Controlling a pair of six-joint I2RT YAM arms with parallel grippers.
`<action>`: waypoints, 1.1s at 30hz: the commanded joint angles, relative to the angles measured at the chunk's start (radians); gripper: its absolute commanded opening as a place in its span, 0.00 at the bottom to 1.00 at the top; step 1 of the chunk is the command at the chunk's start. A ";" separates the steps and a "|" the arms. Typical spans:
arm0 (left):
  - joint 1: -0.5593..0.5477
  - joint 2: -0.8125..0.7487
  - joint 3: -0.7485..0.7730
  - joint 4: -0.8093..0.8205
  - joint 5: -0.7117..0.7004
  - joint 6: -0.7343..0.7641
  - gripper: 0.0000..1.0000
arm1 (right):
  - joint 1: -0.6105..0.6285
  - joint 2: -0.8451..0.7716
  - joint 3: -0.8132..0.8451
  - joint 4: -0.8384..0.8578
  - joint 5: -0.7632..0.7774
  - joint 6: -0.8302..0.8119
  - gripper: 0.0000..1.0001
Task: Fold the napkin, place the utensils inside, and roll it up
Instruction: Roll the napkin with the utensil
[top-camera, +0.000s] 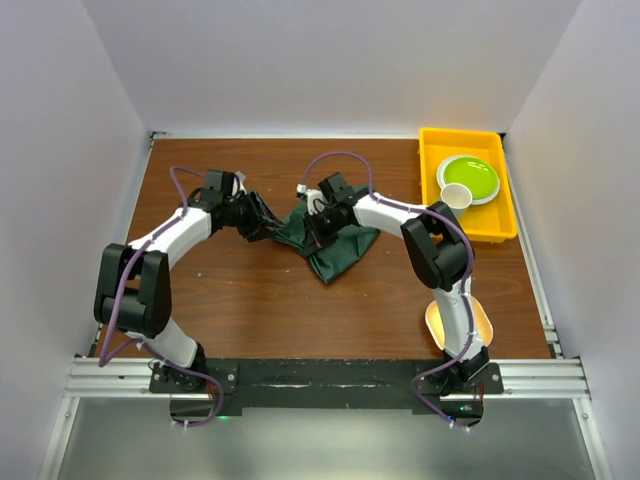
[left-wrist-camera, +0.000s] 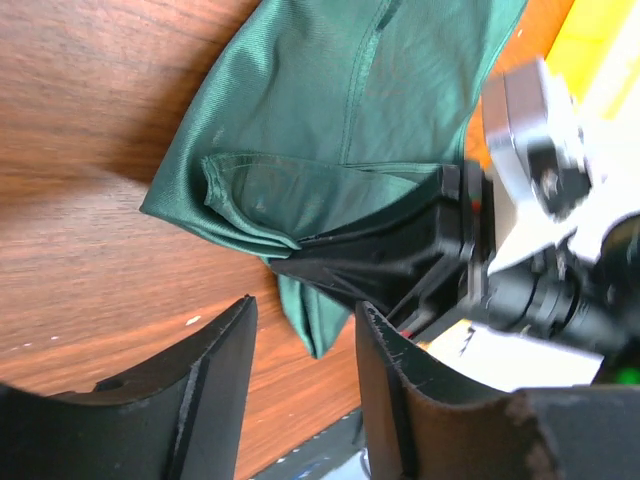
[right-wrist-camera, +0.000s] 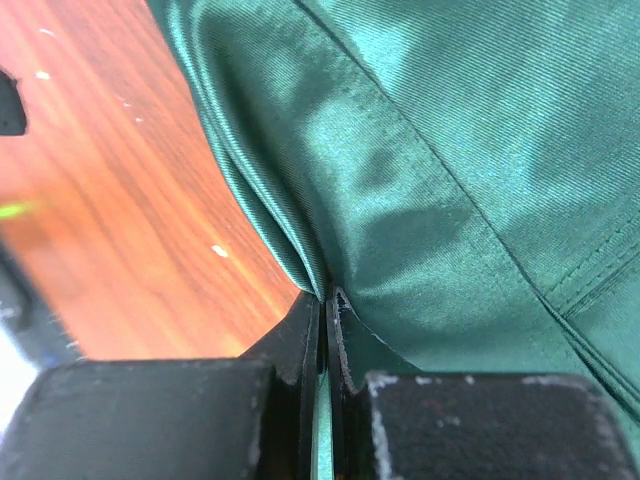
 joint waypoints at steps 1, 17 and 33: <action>0.001 -0.022 0.049 -0.033 -0.019 0.113 0.46 | -0.053 0.029 0.043 -0.010 -0.235 0.102 0.00; -0.090 0.055 0.063 0.040 0.065 0.164 0.37 | -0.187 0.179 0.059 0.160 -0.547 0.424 0.00; -0.101 0.197 0.108 0.233 0.105 0.078 0.10 | -0.214 0.259 0.174 0.087 -0.580 0.519 0.00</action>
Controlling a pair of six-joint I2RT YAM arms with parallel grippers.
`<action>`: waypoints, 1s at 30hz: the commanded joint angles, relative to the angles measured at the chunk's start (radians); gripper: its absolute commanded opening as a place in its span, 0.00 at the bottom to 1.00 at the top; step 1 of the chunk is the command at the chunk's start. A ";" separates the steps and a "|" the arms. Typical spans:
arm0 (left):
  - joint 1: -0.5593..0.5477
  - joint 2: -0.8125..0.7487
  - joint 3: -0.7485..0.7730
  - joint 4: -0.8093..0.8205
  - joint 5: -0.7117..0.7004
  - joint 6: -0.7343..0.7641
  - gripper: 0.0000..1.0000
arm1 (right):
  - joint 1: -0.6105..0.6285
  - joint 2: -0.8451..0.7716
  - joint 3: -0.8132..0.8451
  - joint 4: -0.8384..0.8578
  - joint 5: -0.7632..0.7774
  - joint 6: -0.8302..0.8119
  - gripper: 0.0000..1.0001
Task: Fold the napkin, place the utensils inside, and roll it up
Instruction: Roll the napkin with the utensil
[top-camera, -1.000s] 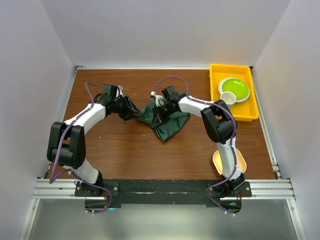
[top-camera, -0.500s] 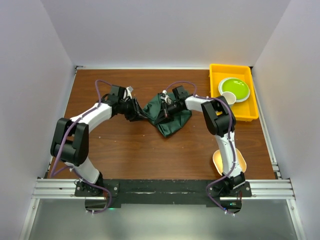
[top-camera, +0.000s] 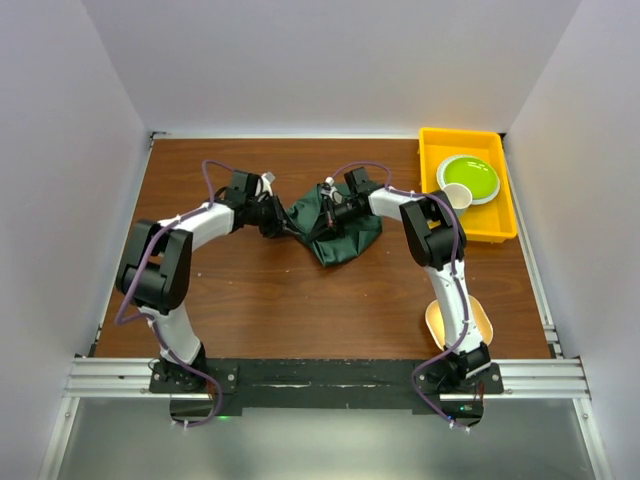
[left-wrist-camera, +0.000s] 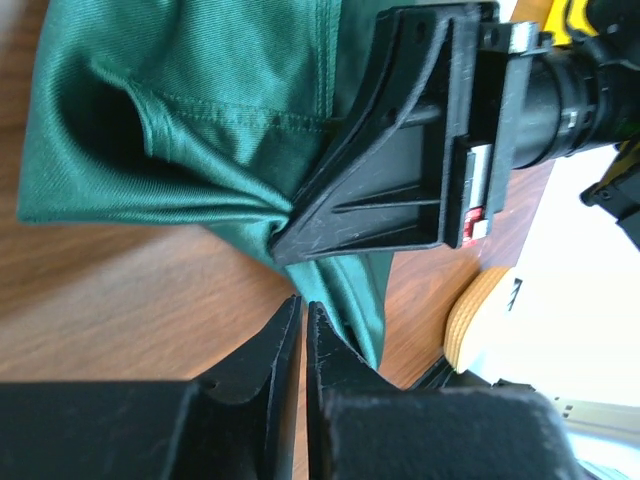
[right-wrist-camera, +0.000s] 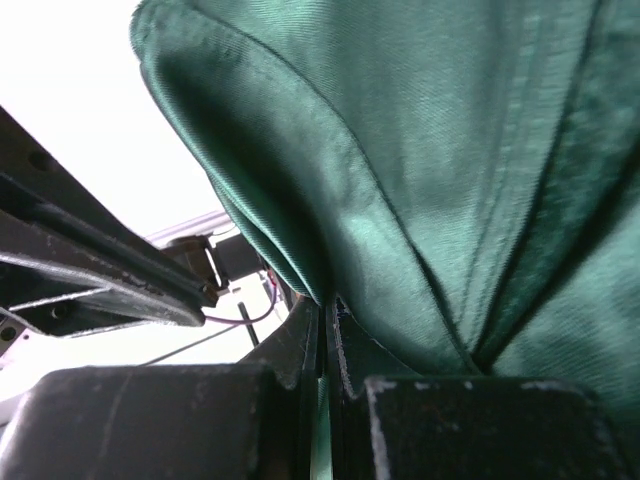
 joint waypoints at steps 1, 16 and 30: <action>-0.001 0.031 0.044 0.128 0.048 -0.053 0.10 | -0.008 0.011 0.046 -0.038 -0.035 0.025 0.00; 0.001 0.019 0.099 -0.117 -0.160 -0.206 0.41 | -0.008 0.029 0.092 -0.076 -0.019 0.005 0.00; -0.047 0.152 0.312 -0.375 -0.219 -0.501 0.68 | 0.007 0.029 0.132 -0.175 0.045 -0.150 0.00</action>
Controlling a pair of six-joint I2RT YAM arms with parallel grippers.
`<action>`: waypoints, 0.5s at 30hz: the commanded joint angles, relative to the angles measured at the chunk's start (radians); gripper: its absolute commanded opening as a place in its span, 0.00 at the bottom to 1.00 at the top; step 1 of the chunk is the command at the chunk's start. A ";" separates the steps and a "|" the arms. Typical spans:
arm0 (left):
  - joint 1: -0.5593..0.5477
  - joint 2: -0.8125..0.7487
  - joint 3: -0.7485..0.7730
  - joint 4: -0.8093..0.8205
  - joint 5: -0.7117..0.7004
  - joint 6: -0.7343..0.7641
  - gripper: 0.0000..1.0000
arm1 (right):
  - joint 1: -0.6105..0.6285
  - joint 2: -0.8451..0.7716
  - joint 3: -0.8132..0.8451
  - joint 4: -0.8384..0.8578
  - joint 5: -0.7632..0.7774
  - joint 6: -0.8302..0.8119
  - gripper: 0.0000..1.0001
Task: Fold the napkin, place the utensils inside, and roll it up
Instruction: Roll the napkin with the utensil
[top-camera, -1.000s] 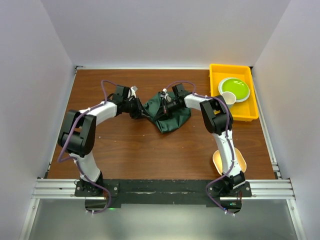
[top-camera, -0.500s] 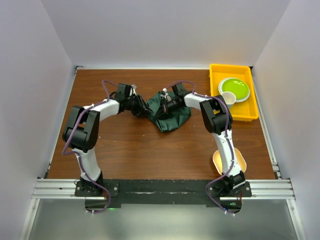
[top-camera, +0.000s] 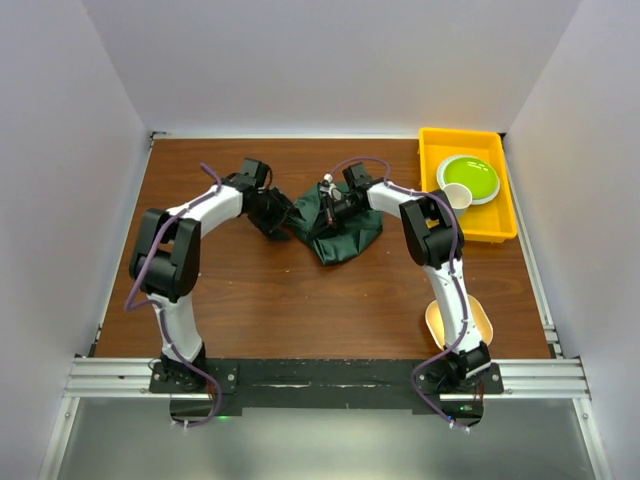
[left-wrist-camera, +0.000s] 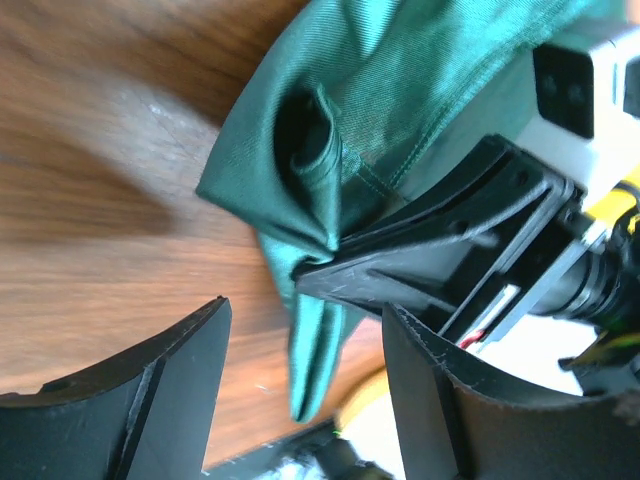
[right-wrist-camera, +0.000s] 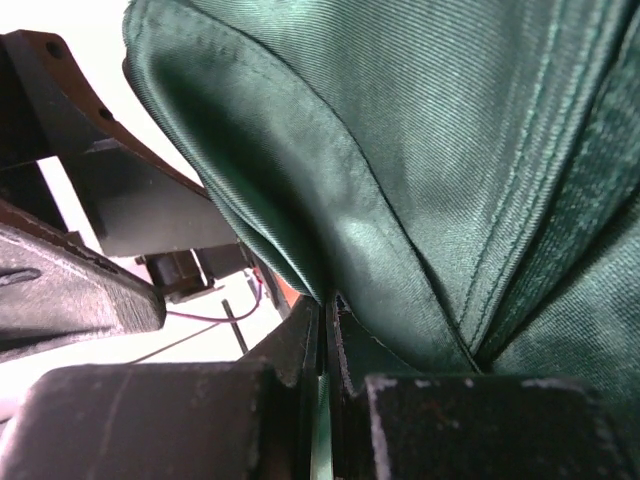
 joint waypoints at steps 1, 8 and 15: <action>-0.038 0.076 0.135 -0.135 -0.035 -0.116 0.68 | 0.016 -0.003 0.030 -0.035 0.016 -0.062 0.00; -0.042 0.100 0.191 -0.249 -0.086 -0.188 0.69 | 0.058 -0.025 0.004 -0.017 0.040 -0.089 0.00; -0.041 0.084 0.142 -0.266 -0.104 -0.221 0.65 | 0.099 -0.055 -0.021 -0.017 0.068 -0.117 0.00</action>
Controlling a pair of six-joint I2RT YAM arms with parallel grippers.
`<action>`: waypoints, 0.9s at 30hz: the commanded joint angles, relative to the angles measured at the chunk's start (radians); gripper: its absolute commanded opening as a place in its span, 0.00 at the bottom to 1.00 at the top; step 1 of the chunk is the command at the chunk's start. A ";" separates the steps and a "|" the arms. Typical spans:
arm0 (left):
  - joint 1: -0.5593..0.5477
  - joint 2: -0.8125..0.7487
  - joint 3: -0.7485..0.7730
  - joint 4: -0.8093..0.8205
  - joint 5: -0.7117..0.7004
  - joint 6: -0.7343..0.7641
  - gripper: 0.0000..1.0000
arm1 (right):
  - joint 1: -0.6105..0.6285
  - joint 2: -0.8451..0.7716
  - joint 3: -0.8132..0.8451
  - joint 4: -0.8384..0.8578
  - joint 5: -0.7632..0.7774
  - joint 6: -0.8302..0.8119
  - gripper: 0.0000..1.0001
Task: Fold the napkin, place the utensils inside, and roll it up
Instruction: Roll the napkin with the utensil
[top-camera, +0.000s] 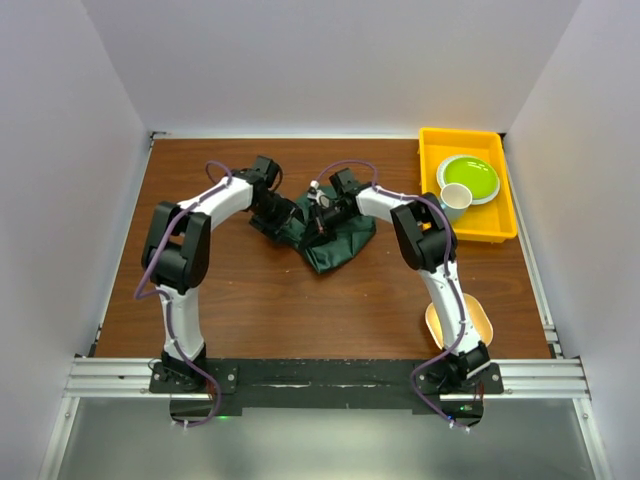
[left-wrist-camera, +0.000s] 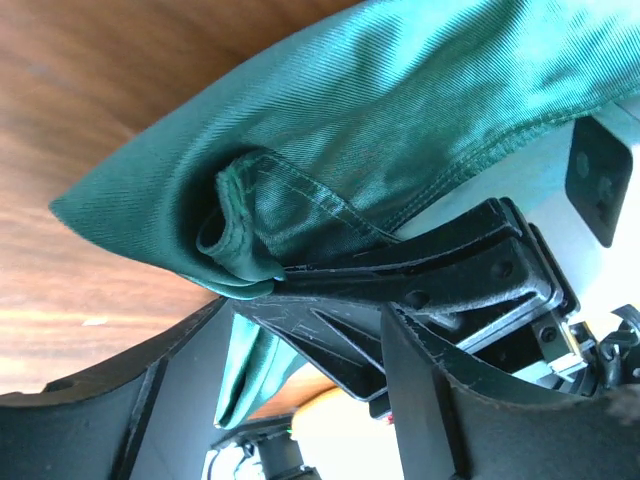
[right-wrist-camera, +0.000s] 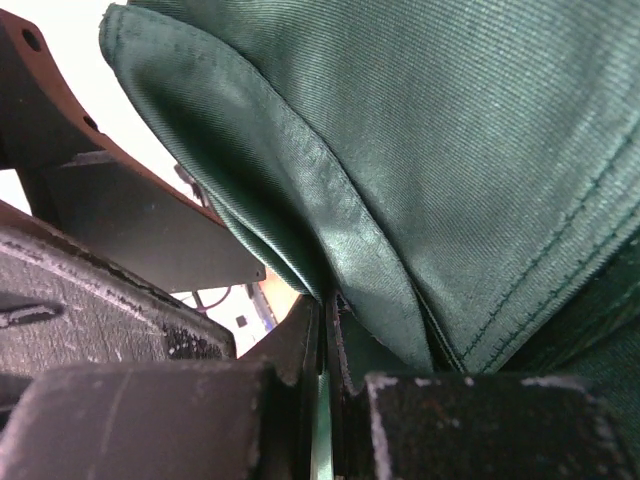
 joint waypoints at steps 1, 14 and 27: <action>0.001 -0.030 -0.035 -0.025 -0.032 -0.048 0.64 | 0.027 -0.062 -0.024 0.002 0.036 -0.043 0.00; 0.041 -0.143 -0.187 0.067 -0.032 0.020 0.62 | 0.045 -0.102 -0.064 -0.022 0.064 -0.092 0.00; 0.043 -0.100 -0.214 0.050 -0.029 0.021 0.34 | 0.100 -0.140 -0.035 -0.048 0.122 -0.143 0.00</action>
